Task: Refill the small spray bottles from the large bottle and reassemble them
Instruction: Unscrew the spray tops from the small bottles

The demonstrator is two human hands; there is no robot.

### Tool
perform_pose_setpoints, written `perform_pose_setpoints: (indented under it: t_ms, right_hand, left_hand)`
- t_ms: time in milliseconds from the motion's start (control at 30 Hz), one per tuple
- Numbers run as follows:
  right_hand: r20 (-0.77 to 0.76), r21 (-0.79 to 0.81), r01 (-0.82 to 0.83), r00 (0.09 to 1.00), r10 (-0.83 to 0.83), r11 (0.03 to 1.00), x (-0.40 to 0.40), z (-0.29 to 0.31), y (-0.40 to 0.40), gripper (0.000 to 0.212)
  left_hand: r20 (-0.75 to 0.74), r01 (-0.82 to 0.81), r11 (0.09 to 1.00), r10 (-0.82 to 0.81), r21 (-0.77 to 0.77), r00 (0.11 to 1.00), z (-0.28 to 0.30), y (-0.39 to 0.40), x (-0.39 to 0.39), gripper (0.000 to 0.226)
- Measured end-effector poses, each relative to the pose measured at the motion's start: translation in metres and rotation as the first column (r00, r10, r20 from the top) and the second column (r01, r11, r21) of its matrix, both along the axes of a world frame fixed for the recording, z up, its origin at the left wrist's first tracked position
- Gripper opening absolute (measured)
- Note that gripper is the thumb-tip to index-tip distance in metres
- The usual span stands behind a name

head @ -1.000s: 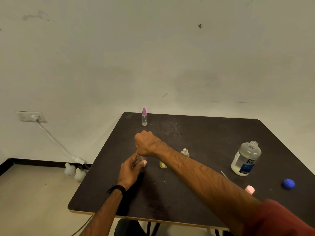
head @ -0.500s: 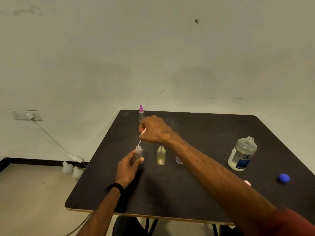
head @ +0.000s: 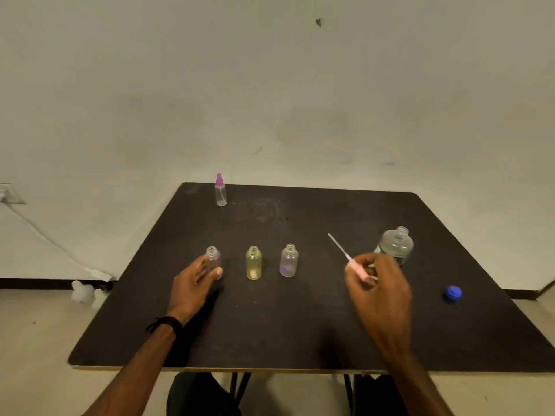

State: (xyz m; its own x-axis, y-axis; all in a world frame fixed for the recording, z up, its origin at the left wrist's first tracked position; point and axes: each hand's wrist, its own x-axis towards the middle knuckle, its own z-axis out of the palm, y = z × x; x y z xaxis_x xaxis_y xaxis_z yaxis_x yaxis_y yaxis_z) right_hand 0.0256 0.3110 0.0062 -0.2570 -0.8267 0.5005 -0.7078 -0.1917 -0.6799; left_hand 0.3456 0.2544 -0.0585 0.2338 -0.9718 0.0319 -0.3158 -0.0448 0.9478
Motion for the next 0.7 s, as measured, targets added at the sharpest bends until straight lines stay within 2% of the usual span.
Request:
perform_pose_setpoints:
  t_ms: [200, 467, 700]
  right_hand:
    - [-0.081, 0.276, 0.091, 0.994, -0.071, 0.957, -0.023, -0.079, 0.036, 0.030]
    - [-0.182, 0.265, 0.128, 0.980, -0.081, 0.956, -0.020, -0.107, 0.023, 0.031]
    - [-0.145, 0.286, 0.117, 0.986, -0.078, 0.951, -0.021, -0.114, 0.017, 0.033]
  left_hand:
    - [0.053, 0.015, 1.000, -0.015, 0.004, 0.999, -0.001, 0.002, -0.001, 0.057]
    - [0.054, 0.010, 0.999, -0.012, 0.039, 0.998, 0.003, 0.003, 0.000, 0.059]
    - [0.076, -0.003, 0.999, 0.000, 0.044, 0.997, 0.005, 0.004, -0.003, 0.059]
